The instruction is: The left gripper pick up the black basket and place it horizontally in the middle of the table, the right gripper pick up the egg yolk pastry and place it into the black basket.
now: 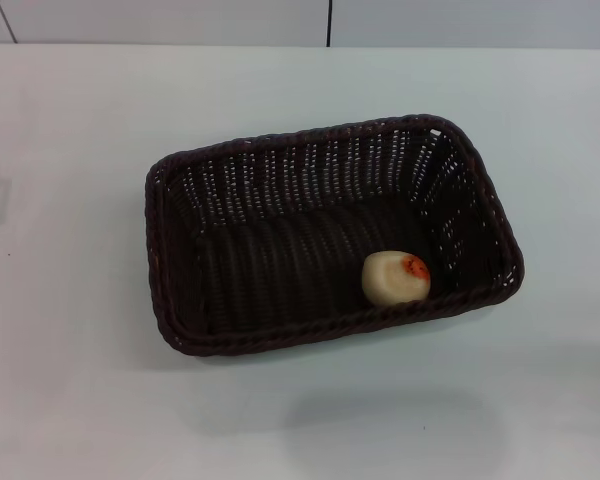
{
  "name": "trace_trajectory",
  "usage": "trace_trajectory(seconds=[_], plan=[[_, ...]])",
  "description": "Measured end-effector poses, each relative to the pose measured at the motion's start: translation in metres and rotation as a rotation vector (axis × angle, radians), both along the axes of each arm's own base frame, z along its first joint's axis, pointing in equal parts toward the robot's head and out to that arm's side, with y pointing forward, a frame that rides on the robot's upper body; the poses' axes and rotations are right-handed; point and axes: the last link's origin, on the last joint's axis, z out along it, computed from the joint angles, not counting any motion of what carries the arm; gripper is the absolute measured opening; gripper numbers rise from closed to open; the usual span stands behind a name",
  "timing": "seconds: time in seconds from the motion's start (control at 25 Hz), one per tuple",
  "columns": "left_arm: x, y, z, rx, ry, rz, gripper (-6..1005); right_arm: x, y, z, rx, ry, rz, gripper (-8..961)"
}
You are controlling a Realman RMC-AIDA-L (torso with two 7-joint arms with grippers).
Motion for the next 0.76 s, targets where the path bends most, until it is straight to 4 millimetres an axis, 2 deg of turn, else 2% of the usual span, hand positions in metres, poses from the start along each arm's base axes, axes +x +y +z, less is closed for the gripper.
trace_trajectory(seconds=[0.76], plan=[[0.0012, -0.0047, -0.0033, -0.021, 0.040, -0.031, 802, 0.0039, -0.0048, 0.0033, 0.037, 0.004, -0.035, 804]])
